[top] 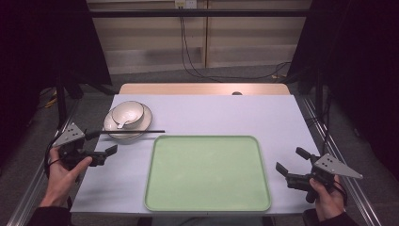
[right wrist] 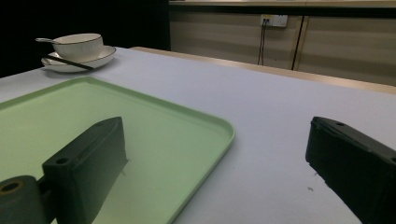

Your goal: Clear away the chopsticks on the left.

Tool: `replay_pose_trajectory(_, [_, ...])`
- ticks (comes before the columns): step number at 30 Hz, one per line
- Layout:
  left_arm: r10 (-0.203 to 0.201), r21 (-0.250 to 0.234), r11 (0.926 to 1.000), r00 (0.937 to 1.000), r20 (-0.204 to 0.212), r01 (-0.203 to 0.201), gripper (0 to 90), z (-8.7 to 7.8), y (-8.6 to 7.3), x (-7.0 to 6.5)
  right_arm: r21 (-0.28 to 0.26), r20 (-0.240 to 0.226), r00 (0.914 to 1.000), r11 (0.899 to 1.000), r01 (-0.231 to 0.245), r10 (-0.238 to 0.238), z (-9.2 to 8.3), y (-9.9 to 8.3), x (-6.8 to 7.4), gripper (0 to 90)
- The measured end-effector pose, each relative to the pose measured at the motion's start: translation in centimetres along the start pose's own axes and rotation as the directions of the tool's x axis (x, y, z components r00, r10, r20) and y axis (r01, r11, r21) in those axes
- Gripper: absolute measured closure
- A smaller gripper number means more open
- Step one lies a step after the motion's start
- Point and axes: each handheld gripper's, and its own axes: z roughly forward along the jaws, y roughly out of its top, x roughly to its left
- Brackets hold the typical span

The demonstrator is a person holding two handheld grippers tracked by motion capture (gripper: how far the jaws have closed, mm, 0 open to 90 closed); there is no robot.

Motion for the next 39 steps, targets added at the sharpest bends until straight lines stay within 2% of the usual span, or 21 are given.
replay_pose_trajectory(1, [0.008,0.006,0.9999,0.9999,0.006,-0.008,5.3,0.4,0.0,0.3,0.000,0.005,1.0000,1.000,0.001,-0.001,0.0,0.0,0.0,4.9])
replay_pose_trajectory(3, [0.066,0.054,0.9964,0.9978,-0.002,-0.066,4.4,1.5,-0.1,1.2,-0.002,0.009,1.0000,1.000,-0.001,0.001,0.0,0.0,0.0,4.9])
replay_pose_trajectory(5, [0.078,0.067,0.9947,0.9969,-0.001,-0.078,4.5,1.8,-0.1,1.5,-0.004,0.012,0.9999,1.000,0.002,-0.002,0.0,0.0,0.0,5.0])
replay_pose_trajectory(7, [0.110,0.105,0.9883,0.9938,0.021,-0.111,4.4,2.6,-0.1,1.7,0.003,0.005,1.0000,1.000,0.002,-0.002,0.0,0.0,0.0,5.0])
replay_pose_trajectory(9, [0.120,0.127,0.9841,0.9919,0.044,-0.124,9.3,3.1,0.0,1.8,0.008,0.007,1.0000,1.000,0.006,-0.006,0.0,0.0,0.1,5.1])
replay_pose_trajectory(10, [0.128,0.167,0.9766,0.9901,0.058,-0.136,14.5,3.6,-0.1,2.2,0.009,0.008,1.0000,1.000,0.001,-0.001,0.0,0.0,0.1,5.1])
replay_pose_trajectory(15, [0.123,0.168,0.9769,0.9905,0.061,-0.132,27.9,4.6,-0.4,3.2,0.014,-0.012,0.9999,1.000,-0.002,0.002,0.0,-0.1,0.1,5.1])
replay_pose_trajectory(16, [0.111,0.170,0.9784,0.9926,0.049,-0.118,34.4,5.0,-0.5,3.7,0.013,-0.012,0.9999,1.000,-0.007,0.007,0.0,-0.1,0.1,5.1])
replay_pose_trajectory(17, [0.089,0.175,0.9797,0.9944,0.056,-0.098,36.3,5.4,-0.5,3.9,0.013,-0.013,0.9999,1.000,-0.006,0.006,0.0,-0.1,0.1,5.1])
replay_pose_trajectory(18, [0.089,0.175,0.9797,0.9944,0.056,-0.098,37.2,5.4,-0.5,3.9,0.013,-0.013,0.9999,1.000,-0.006,0.006,0.0,-0.1,0.1,5.1])
replay_pose_trajectory(19, [0.099,0.199,0.9741,0.9938,0.050,-0.107,37.2,5.6,-0.5,4.2,0.014,-0.013,0.9999,1.000,-0.006,0.007,0.0,-0.1,0.1,5.1])
replay_pose_trajectory(21, [0.105,0.215,0.9698,0.9927,0.059,-0.115,44.1,6.0,-0.4,4.6,0.017,-0.014,0.9999,1.000,-0.001,0.002,0.1,-0.1,0.1,5.1])
replay_pose_trajectory(22, [0.101,0.211,0.9710,0.9926,0.067,-0.113,51.7,6.3,-0.3,4.8,0.018,-0.018,0.9998,1.000,0.000,0.000,0.0,-0.1,0.1,5.1])
replay_pose_trajectory(23, [0.108,0.216,0.9690,0.9923,0.061,-0.119,51.7,6.5,-0.2,5.0,0.018,-0.018,0.9998,1.000,0.000,0.000,0.0,-0.1,0.1,5.1])
replay_pose_trajectory(25, [0.149,0.231,0.9598,0.9868,0.065,-0.160,56.3,6.9,-0.2,5.1,0.016,-0.020,0.9998,1.000,-0.001,0.001,0.1,-0.1,0.1,5.0])
replay_pose_trajectory(27, [0.189,0.265,0.9435,0.9801,0.060,-0.198,58.9,7.3,-0.2,5.3,0.022,-0.034,0.9994,1.000,0.003,-0.002,0.1,-0.1,0.3,5.0])
replay_pose_trajectory(29, [0.208,0.260,0.9407,0.9760,0.064,-0.218,62.3,7.6,-0.4,5.4,0.030,-0.045,0.9989,0.999,0.014,-0.013,0.3,-0.1,0.4,5.0])
replay_pose_trajectory(32, [0.213,0.234,0.9464,0.9749,0.065,-0.223,64.1,7.7,-0.2,5.6,0.033,-0.053,0.9984,0.999,0.019,-0.018,0.3,-0.1,0.5,5.0])
replay_pose_trajectory(35, [0.238,0.250,0.9353,0.9680,0.078,-0.250,70.9,8.1,-0.2,5.6,0.038,-0.051,0.9986,0.999,0.013,-0.011,0.3,-0.2,0.5,5.0])
replay_pose_trajectory(38, [0.237,0.243,0.9366,0.9672,0.091,-0.252,73.6,8.2,-0.2,5.7,0.038,-0.052,0.9986,0.999,0.017,-0.015,0.3,-0.2,0.5,5.0])
replay_pose_trajectory(39, [0.232,0.241,0.9390,0.9691,0.083,-0.246,73.6,8.3,-0.3,5.6,0.038,-0.050,0.9986,0.999,0.017,-0.015,0.3,-0.2,0.5,5.0])
